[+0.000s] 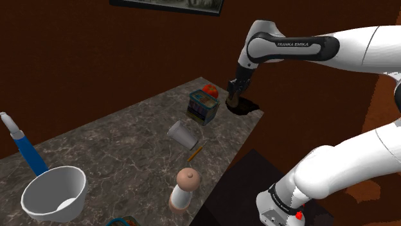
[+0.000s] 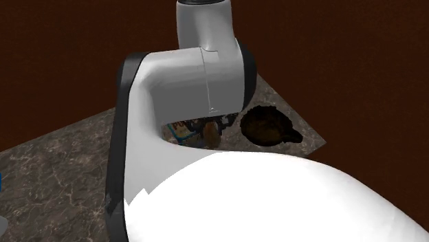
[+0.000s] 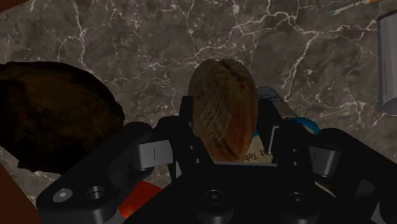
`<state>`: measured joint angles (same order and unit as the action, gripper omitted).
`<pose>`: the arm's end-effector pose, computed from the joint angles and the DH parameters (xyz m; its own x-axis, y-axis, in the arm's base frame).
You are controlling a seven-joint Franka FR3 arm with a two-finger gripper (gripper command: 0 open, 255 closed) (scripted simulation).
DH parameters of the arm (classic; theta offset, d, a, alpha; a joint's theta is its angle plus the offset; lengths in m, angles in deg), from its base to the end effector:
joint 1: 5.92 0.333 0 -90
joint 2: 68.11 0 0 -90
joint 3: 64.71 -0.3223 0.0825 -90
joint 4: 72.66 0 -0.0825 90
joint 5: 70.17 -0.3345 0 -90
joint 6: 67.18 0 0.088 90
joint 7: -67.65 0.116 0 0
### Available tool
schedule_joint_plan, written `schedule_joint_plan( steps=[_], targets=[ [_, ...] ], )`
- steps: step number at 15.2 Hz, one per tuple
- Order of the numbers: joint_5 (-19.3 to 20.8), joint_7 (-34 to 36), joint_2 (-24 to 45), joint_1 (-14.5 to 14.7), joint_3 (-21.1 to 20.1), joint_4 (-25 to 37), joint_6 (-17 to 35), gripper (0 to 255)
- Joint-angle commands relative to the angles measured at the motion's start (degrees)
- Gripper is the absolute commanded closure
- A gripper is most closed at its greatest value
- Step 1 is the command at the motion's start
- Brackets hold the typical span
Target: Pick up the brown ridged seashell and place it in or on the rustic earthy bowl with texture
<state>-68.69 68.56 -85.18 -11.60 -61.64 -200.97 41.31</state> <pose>0.4030 -0.0659 0.5008 0.9865 -0.1565 -0.0482 -0.1562 -0.9877 0.0091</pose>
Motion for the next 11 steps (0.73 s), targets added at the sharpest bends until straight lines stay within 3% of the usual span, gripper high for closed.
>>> schedule_joint_plan(
  steps=[1,11],
  targets=[
    [0.66,-2.85,0.93,-1.2,1.87,0.96,0.05,255],
    [1.6,-16.58,10.0,-6.64,10.34,11.22,-0.77,255]
  ],
)
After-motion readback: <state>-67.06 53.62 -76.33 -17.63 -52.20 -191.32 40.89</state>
